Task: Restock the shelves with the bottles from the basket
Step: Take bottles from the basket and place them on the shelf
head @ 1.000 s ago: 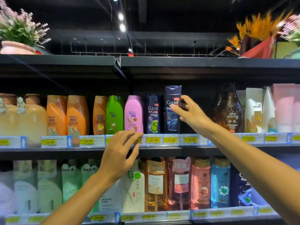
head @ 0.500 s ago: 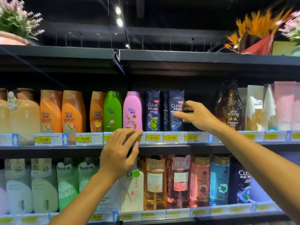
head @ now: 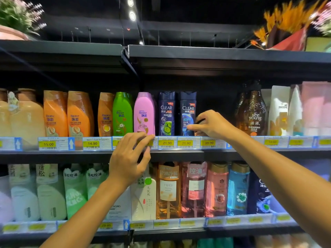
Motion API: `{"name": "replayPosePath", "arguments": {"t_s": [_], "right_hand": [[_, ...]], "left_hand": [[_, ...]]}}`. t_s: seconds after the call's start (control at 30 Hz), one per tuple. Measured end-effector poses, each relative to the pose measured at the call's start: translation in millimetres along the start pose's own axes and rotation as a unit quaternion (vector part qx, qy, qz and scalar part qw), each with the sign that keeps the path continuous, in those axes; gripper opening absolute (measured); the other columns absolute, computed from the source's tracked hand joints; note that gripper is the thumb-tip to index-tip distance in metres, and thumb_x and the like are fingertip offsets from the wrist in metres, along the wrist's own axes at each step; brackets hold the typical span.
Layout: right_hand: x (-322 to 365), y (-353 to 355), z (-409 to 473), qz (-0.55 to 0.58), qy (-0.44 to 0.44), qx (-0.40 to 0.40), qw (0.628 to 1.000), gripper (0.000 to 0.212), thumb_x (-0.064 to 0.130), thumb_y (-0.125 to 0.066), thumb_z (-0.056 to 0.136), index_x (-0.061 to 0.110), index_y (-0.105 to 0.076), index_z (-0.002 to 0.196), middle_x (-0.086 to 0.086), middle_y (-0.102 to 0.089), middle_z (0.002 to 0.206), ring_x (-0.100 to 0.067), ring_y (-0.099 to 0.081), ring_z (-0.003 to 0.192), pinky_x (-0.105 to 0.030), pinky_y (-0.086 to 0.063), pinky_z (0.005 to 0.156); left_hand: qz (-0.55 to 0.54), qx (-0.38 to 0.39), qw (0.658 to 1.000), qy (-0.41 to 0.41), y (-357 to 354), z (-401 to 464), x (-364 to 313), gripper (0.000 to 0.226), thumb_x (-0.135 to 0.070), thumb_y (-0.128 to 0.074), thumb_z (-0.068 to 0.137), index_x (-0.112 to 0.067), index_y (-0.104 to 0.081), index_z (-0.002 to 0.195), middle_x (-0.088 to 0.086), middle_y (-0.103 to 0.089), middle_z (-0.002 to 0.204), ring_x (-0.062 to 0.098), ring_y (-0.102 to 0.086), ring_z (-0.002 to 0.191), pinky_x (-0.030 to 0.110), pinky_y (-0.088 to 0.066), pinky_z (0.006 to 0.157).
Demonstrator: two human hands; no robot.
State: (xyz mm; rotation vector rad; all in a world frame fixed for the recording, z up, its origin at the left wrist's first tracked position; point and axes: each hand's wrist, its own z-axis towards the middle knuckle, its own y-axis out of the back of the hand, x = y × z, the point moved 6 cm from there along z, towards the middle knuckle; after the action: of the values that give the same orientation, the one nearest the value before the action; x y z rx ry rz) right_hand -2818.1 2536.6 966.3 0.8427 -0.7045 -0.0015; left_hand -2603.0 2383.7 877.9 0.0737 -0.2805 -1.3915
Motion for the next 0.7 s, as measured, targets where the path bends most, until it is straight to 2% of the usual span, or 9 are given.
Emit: {"name": "replayPosePath", "arguments": {"t_s": [0.4,0.5,0.57,0.6,0.7], "right_hand": [[11.8,-5.0,-3.7,-0.052,0.001,-0.018,0.998,0.040,0.035,-0.072,0.088,0.002,-0.065,0.109,-0.013,-0.073,0.105,-0.021,-0.071,0.091,-0.042,-0.061,0.084],[16.7,-6.2,-7.7,-0.069,0.000,-0.009,0.998,0.035,0.035,-0.071,0.089,0.005,-0.061,0.105,-0.012,-0.071,0.108,-0.019,-0.068,0.088,-0.033,-0.057,0.073],[16.2,-3.4,-12.6,-0.098,0.000,-0.002,0.995,0.040,0.039,-0.072,0.088,0.006,-0.061,0.108,-0.012,-0.070,0.108,-0.015,-0.064,0.081,-0.029,-0.051,0.067],[14.6,-0.5,-14.8,-0.108,0.002,-0.005,0.994,0.047,0.041,-0.073,0.087,0.005,-0.061,0.115,-0.013,-0.070,0.110,-0.016,-0.064,0.082,-0.030,-0.052,0.068],[10.3,15.7,-23.1,-0.112,0.037,-0.079,0.990,0.067,0.048,-0.075,0.083,0.013,-0.053,0.137,-0.008,-0.067,0.128,-0.026,-0.066,0.109,-0.045,-0.056,0.091]], "left_hand": [[0.007,0.032,0.999,0.034,0.7,3.3,-3.6,0.036,-0.021,-0.056,0.095,-0.016,-0.067,0.129,0.003,-0.064,0.118,0.024,-0.059,0.111,0.034,-0.049,0.092],[-0.002,0.070,0.996,0.052,2.2,3.3,-5.5,0.036,-0.022,-0.054,0.097,-0.018,-0.064,0.131,0.001,-0.062,0.122,0.021,-0.056,0.115,0.035,-0.049,0.095],[-0.018,0.109,0.992,0.055,5.8,5.1,-5.1,0.037,-0.025,-0.052,0.098,-0.019,-0.061,0.134,-0.001,-0.059,0.127,0.019,-0.054,0.120,0.037,-0.048,0.100],[-0.028,0.128,0.990,0.054,9.0,6.5,-5.1,0.039,-0.026,-0.051,0.099,-0.019,-0.059,0.136,-0.002,-0.057,0.130,0.017,-0.052,0.123,0.037,-0.047,0.104],[-0.055,0.168,0.983,0.052,25.6,9.0,-6.2,0.045,-0.026,-0.050,0.102,-0.018,-0.050,0.147,-0.004,-0.050,0.145,0.010,-0.044,0.136,0.030,-0.036,0.116]]}}
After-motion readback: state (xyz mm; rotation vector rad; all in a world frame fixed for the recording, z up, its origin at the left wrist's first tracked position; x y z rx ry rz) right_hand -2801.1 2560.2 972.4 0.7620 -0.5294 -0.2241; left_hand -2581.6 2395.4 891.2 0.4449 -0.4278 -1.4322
